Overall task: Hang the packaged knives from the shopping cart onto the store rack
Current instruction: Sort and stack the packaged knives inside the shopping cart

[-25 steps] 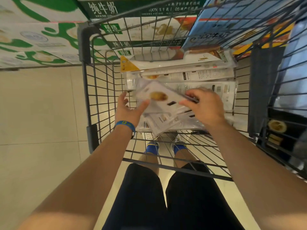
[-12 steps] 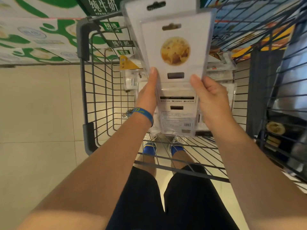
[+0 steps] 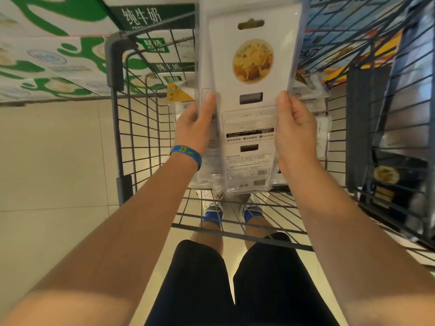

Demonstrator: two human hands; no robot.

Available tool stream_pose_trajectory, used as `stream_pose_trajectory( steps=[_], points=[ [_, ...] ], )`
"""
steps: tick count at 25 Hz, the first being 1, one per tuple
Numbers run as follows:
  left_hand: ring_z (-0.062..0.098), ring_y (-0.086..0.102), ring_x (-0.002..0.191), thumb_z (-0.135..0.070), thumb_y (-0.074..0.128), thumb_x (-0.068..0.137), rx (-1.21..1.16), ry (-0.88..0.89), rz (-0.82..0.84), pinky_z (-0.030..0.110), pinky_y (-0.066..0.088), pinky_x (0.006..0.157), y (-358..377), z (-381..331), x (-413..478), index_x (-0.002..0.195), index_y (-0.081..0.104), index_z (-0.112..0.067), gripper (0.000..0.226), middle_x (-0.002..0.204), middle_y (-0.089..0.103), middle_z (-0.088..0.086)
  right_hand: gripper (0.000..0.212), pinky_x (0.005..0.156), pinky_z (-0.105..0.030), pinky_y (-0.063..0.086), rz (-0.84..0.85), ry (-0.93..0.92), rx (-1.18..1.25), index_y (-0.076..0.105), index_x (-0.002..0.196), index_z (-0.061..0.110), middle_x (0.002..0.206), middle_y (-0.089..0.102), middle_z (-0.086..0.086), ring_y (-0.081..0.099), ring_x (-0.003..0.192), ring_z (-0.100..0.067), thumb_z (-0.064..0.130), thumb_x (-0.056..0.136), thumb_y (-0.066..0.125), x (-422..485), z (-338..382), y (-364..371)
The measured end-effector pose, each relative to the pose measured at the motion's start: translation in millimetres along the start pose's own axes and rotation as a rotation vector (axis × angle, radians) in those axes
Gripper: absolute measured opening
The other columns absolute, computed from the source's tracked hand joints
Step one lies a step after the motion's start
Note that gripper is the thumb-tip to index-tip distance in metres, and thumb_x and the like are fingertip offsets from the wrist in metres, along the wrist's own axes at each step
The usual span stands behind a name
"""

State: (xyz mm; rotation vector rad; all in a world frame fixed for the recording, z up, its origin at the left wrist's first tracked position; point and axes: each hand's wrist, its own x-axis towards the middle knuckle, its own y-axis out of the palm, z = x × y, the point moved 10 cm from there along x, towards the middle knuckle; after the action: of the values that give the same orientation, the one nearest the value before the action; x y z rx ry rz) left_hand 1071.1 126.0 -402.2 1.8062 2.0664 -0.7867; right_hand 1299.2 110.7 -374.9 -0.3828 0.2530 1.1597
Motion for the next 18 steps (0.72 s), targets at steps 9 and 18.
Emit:
stream_pose_trajectory(
  steps=[9,18],
  points=[
    [-0.011,0.066,0.092,-0.063,0.048,0.094,-0.095,-0.089,-0.157,0.014,0.051,0.084,-56.2,7.5,-20.5,0.098,0.072,-0.038,0.035,0.095,0.073,-0.027,0.024,0.070,-0.009,0.051,-0.195,0.007,0.005,0.066,0.091,0.041,0.089,0.072,0.031,0.068,0.086,0.009,0.040,0.106,0.047,-12.0,22.8,-25.3],
    [0.015,0.074,0.092,-0.082,0.054,0.074,-0.375,-0.157,-0.190,0.032,0.058,0.076,-71.6,-26.1,-4.7,0.099,0.078,-0.032,0.061,0.101,0.077,-0.005,0.032,0.089,-0.030,0.057,-0.236,-0.063,0.181,0.076,0.093,0.047,0.102,0.078,0.015,0.072,0.100,-0.005,0.060,0.097,0.047,29.0,89.6,-13.3]
  ],
)
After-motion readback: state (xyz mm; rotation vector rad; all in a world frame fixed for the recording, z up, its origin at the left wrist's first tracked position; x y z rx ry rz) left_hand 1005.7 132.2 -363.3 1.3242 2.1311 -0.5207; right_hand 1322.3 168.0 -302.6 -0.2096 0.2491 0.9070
